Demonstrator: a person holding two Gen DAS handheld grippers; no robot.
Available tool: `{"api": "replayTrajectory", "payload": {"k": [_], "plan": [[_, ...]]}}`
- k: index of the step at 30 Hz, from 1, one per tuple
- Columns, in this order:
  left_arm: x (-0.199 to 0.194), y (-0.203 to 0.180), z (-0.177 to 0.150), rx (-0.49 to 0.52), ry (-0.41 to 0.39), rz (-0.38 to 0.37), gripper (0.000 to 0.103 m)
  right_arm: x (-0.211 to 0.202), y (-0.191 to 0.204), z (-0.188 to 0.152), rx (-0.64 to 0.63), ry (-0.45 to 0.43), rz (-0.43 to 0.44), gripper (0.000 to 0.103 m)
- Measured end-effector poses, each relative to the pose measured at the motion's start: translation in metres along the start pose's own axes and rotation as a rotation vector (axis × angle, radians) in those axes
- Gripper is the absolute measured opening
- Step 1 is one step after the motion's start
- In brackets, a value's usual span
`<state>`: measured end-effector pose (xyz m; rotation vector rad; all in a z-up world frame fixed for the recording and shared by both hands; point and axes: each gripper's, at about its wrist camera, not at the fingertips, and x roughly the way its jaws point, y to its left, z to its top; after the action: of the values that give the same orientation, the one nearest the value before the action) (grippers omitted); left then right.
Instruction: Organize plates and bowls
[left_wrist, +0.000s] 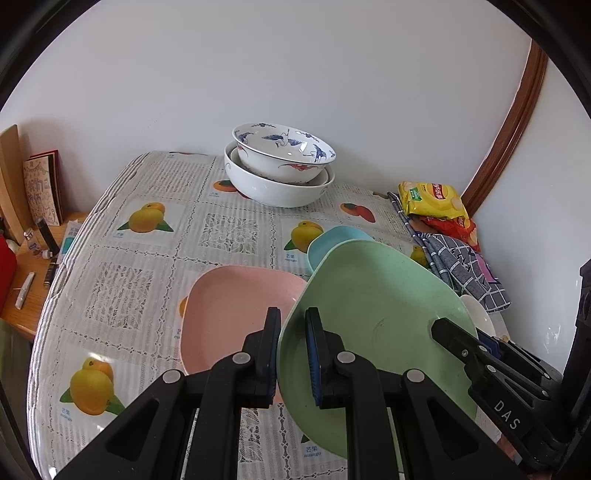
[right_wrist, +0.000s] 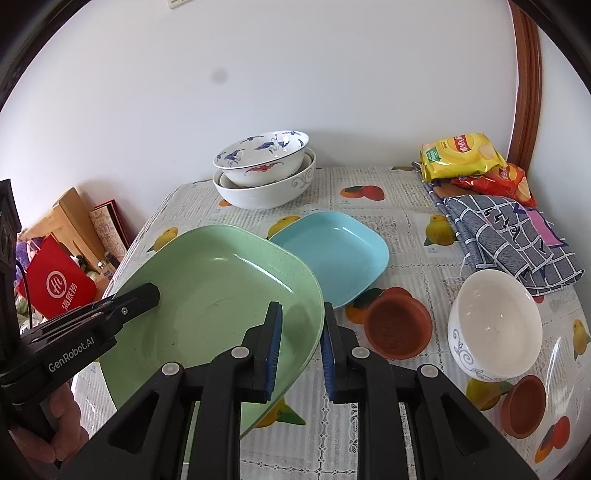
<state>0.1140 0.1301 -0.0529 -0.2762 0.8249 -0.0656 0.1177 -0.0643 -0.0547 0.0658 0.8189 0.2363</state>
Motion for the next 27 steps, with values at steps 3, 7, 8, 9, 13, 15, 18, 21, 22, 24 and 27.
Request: {"api": "replayTrajectory", "payload": {"k": [3, 7, 8, 9, 13, 15, 18, 21, 22, 24, 27], "plan": [[0.000, 0.007, -0.004, -0.015, 0.006, -0.001, 0.014, 0.005, 0.003, -0.002, -0.001, 0.010, 0.007, 0.020], [0.003, 0.015, -0.008, -0.033, 0.016, -0.003, 0.014, 0.011, 0.008, -0.004, -0.006, 0.018, 0.009, 0.020], [0.004, 0.017, -0.009, -0.034, 0.017, 0.001, 0.014, 0.012, 0.010, -0.005, -0.008, 0.022, 0.012, 0.020], [0.005, 0.018, -0.010, -0.039, 0.018, 0.003, 0.014, 0.014, 0.011, -0.005, -0.010, 0.026, 0.014, 0.020], [0.008, 0.027, -0.013, -0.051, 0.028, 0.003, 0.014, 0.021, 0.016, -0.008, -0.014, 0.038, 0.020, 0.020], [0.009, 0.031, -0.015, -0.060, 0.032, 0.005, 0.014, 0.025, 0.017, -0.009, -0.014, 0.046, 0.026, 0.020], [0.011, 0.036, -0.018, -0.070, 0.040, 0.009, 0.014, 0.031, 0.021, -0.011, -0.017, 0.060, 0.030, 0.020], [0.013, 0.041, -0.021, -0.080, 0.049, 0.012, 0.014, 0.035, 0.025, -0.014, -0.028, 0.069, 0.034, 0.020], [0.013, 0.043, -0.023, -0.083, 0.050, 0.014, 0.014, 0.036, 0.026, -0.015, -0.029, 0.072, 0.038, 0.020], [0.013, 0.047, -0.026, -0.091, 0.054, 0.019, 0.014, 0.039, 0.029, -0.017, -0.032, 0.079, 0.043, 0.020], [0.015, 0.054, -0.032, -0.110, 0.066, 0.028, 0.014, 0.045, 0.035, -0.021, -0.040, 0.089, 0.047, 0.020]]}}
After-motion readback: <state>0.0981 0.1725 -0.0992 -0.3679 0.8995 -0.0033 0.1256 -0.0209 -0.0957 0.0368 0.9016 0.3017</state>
